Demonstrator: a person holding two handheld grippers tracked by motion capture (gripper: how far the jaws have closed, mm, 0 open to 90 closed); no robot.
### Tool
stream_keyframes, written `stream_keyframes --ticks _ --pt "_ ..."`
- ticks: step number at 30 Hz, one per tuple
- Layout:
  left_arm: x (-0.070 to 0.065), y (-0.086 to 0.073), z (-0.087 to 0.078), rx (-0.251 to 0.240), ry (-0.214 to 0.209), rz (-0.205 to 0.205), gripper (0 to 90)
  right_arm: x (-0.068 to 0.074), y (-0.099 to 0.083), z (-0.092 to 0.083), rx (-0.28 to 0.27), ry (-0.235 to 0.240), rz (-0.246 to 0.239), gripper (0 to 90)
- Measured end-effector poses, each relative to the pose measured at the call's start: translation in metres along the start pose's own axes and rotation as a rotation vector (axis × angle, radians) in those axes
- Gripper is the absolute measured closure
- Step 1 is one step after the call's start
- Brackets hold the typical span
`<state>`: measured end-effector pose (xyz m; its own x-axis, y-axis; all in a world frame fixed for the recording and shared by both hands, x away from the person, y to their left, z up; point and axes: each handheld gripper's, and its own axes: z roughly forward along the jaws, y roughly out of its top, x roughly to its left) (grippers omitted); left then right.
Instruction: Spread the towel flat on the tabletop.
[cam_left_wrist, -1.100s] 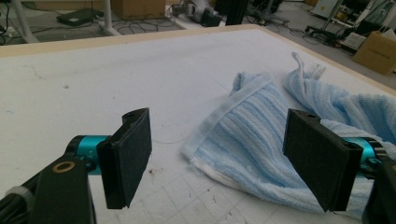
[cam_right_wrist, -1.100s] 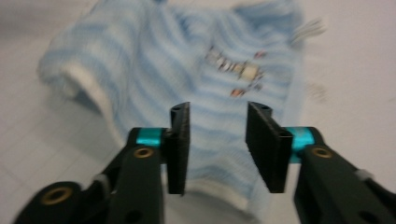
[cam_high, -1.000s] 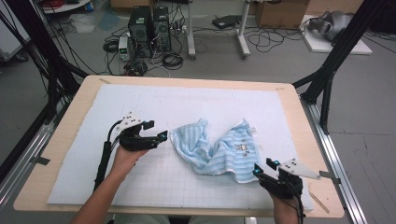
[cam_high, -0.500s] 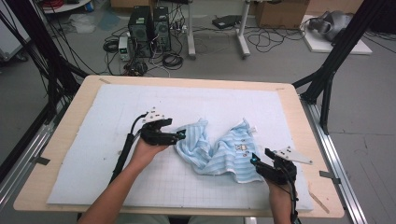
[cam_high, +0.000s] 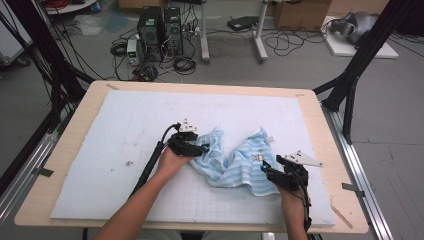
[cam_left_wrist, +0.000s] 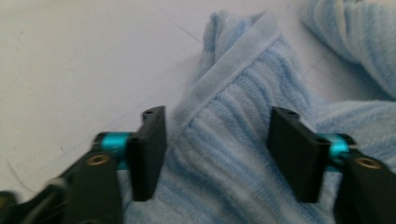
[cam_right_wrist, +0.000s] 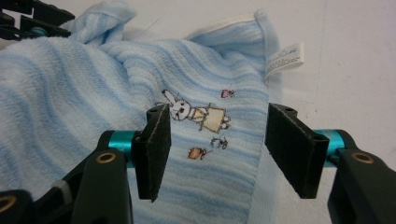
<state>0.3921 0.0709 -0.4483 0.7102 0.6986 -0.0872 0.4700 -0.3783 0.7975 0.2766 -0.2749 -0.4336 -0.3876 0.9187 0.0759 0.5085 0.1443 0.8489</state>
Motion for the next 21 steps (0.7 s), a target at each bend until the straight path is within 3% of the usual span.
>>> stream_keyframes --ticks 2,3,4,7,10,15,21 --pt "0.002 0.0 -0.003 0.017 0.014 0.037 62.0 0.001 0.001 0.003 0.001 -0.001 -0.008 38.7" --pt "0.003 0.0 -0.006 0.023 0.008 0.052 79.7 0.001 0.002 0.005 0.003 0.001 -0.005 38.3" --pt "0.004 0.0 -0.008 0.023 0.01 0.055 83.3 0.002 0.003 0.006 0.006 0.0 -0.003 37.9" --pt "0.01 -0.002 -0.02 -0.001 0.025 0.054 85.0 0.002 0.004 0.009 0.007 0.001 -0.011 38.0" --pt "0.021 -0.007 -0.037 -0.052 0.039 0.006 85.0 0.004 0.004 0.013 0.024 0.004 -0.014 38.7" --pt "0.041 -0.014 -0.066 -0.1 0.082 -0.028 85.0 0.015 0.001 0.027 0.11 0.001 -0.077 44.4" --pt "0.061 -0.019 -0.09 -0.142 0.12 -0.065 85.0 0.028 0.004 0.038 0.171 -0.002 -0.131 49.3"
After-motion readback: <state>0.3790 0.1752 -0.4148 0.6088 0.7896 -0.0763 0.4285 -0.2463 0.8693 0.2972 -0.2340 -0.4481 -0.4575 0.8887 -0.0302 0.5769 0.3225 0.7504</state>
